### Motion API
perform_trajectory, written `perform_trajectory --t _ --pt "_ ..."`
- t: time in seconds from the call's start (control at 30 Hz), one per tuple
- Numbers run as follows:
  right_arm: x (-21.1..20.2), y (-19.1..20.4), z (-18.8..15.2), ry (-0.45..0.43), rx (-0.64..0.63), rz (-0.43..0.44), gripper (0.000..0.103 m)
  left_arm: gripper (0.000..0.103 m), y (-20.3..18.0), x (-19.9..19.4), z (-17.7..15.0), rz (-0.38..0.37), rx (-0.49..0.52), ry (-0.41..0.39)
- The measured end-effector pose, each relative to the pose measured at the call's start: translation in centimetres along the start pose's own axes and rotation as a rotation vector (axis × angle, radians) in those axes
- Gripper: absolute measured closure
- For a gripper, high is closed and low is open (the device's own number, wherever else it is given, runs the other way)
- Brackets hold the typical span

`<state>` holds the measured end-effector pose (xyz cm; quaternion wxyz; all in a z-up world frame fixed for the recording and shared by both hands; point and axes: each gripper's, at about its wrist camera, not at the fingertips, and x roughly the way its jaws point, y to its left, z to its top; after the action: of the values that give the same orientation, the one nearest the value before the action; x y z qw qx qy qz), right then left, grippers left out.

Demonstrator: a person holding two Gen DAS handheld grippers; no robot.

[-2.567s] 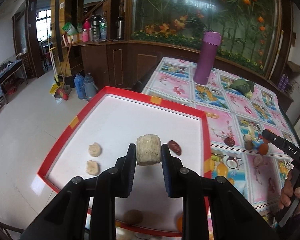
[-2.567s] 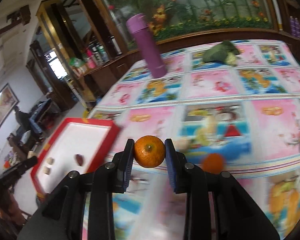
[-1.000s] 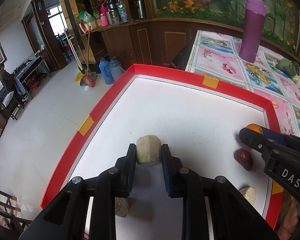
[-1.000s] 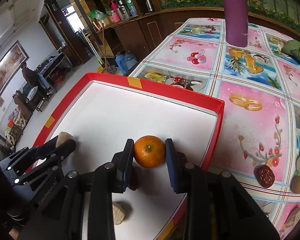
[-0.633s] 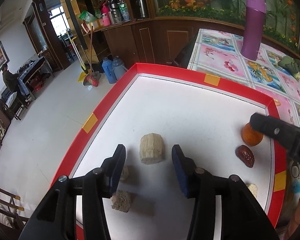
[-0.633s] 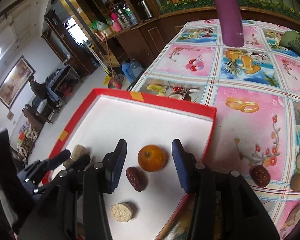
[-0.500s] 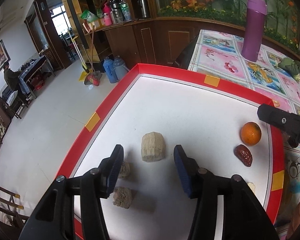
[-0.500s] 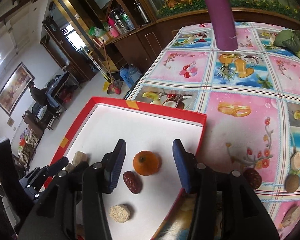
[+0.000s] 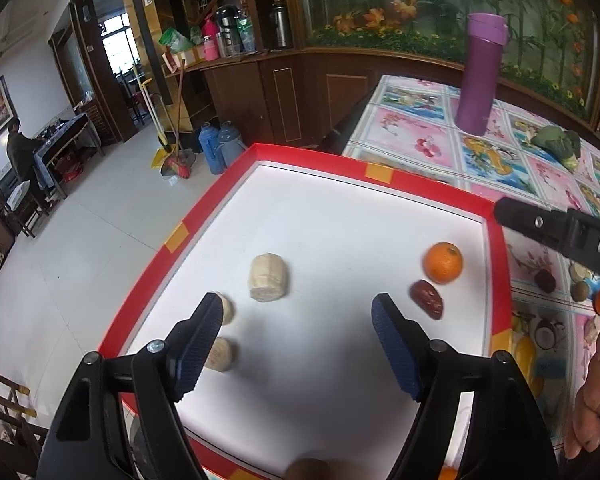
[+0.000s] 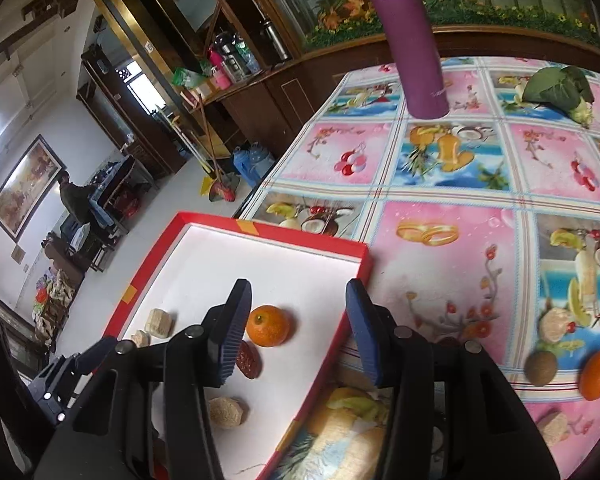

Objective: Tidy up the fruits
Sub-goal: 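Move both tools back over the fruit on the tablecloth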

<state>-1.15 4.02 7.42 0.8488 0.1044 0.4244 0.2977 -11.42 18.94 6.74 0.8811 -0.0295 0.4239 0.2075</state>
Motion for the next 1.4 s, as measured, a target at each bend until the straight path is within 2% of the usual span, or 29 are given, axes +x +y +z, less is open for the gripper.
perform_trajectory --t 0.23,0.53,0.83,1.17,1.33,1.4 --pt "-2.4 -2.3 0.3 -0.029 0.039 -0.018 0.051 0.026 -2.4 -0.5 -1.0 -0.027 0.043 0.028" --pt "-7.0 -6.8 0.3 -0.094 0.096 -0.085 0.05 0.026 -5.2 -2.5 -2.0 -0.054 0.123 0.016" --pt "-12.8 -14.4 0.8 -0.184 0.204 -0.175 0.047 0.026 -6.8 -3.9 -2.8 -0.073 0.162 0.004" --pt "-17.8 -21.9 -0.9 -0.205 0.297 -0.287 0.047 0.026 -9.7 -5.1 -3.1 -0.131 0.226 0.001" --pt "-18.0 -23.4 -2.2 -0.154 0.305 -0.251 0.047 0.026 -12.8 -5.5 -3.1 -0.188 0.282 0.001" --pt "-16.8 -22.8 -2.7 -0.091 0.292 -0.177 0.047 0.026 -13.9 -5.4 -3.2 -0.201 0.304 0.006"
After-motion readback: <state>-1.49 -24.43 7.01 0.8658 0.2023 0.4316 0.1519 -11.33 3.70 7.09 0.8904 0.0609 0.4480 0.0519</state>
